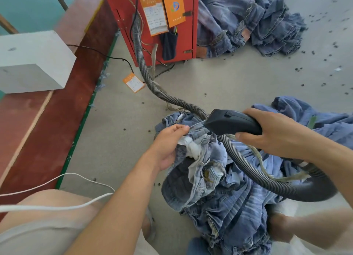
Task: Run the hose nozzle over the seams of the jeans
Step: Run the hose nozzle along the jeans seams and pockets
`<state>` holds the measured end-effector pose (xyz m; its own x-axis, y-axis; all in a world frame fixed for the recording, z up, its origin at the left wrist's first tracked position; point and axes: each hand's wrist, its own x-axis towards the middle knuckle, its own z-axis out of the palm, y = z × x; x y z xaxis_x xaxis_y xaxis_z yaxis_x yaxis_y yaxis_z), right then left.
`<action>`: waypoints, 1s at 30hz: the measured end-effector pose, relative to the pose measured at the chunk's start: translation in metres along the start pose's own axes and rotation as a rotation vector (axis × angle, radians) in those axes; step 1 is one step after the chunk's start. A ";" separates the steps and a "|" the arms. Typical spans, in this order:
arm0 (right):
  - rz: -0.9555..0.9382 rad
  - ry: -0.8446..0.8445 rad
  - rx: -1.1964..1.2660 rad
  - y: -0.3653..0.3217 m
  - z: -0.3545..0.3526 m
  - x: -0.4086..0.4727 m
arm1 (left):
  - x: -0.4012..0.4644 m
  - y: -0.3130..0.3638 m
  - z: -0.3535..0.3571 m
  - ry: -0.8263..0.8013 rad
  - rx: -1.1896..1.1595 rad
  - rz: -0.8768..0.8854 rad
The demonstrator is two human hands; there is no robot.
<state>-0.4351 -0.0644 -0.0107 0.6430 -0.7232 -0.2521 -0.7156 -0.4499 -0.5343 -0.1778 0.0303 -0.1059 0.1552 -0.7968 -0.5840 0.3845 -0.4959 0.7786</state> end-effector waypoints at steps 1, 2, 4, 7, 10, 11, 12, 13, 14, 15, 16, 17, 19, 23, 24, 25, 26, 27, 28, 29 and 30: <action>0.006 -0.024 0.013 -0.001 -0.001 0.001 | -0.001 0.001 0.000 -0.034 -0.086 -0.016; 0.007 -0.053 0.023 -0.004 0.000 0.001 | -0.004 0.002 0.000 -0.063 -0.139 -0.025; 0.004 -0.068 0.000 -0.007 0.006 0.006 | -0.007 0.001 0.002 -0.122 -0.173 -0.029; 0.059 0.069 -0.038 -0.012 0.014 0.017 | -0.010 0.002 0.005 -0.170 -0.217 -0.047; 0.122 0.167 0.000 -0.011 0.004 0.022 | -0.010 0.006 0.003 -0.183 -0.274 -0.036; 0.114 0.143 0.033 -0.008 -0.002 0.020 | -0.010 0.007 0.003 -0.180 -0.284 -0.035; 0.095 0.092 0.068 -0.008 -0.008 0.016 | -0.011 0.007 0.003 -0.180 -0.289 -0.035; 0.079 0.025 0.101 -0.010 -0.010 0.011 | -0.011 0.007 0.003 -0.188 -0.288 -0.034; 0.064 -0.036 0.107 -0.013 -0.010 0.008 | -0.013 0.007 0.004 -0.211 -0.278 -0.029; 0.053 -0.073 0.078 -0.016 -0.005 0.007 | -0.014 0.007 0.004 -0.246 -0.258 -0.019; 0.049 -0.072 0.024 -0.018 0.001 0.009 | -0.015 0.006 0.003 -0.282 -0.230 -0.005; 0.051 -0.033 -0.027 -0.019 0.008 0.013 | -0.016 0.005 0.003 -0.308 -0.200 0.014; 0.101 0.091 -0.065 -0.021 0.013 0.022 | -0.017 0.004 0.001 -0.317 -0.151 0.041; 0.142 0.154 0.013 -0.009 -0.007 0.019 | -0.016 0.006 0.000 -0.287 -0.134 0.059; 0.112 0.097 0.014 -0.009 -0.009 0.013 | -0.016 0.006 0.000 -0.282 -0.136 0.060; 0.085 0.037 0.003 -0.012 -0.008 0.008 | -0.015 0.006 0.000 -0.283 -0.136 0.059; 0.064 -0.013 -0.027 -0.016 -0.003 0.005 | -0.015 0.006 0.001 -0.296 -0.130 0.057; 0.045 -0.036 -0.072 -0.020 0.004 0.004 | -0.015 0.005 0.002 -0.315 -0.116 0.054; 0.032 -0.026 -0.115 -0.023 0.011 0.007 | -0.015 0.004 0.003 -0.331 -0.100 0.051; 0.036 0.007 -0.132 -0.025 0.016 0.012 | -0.015 0.004 0.003 -0.340 -0.092 0.048; 0.063 0.046 -0.119 -0.027 0.018 0.017 | -0.016 0.003 0.003 -0.340 -0.097 0.043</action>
<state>-0.4003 -0.0549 -0.0155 0.5841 -0.7744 -0.2431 -0.7834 -0.4596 -0.4184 -0.1819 0.0401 -0.0935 -0.1328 -0.8936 -0.4288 0.4711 -0.4376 0.7659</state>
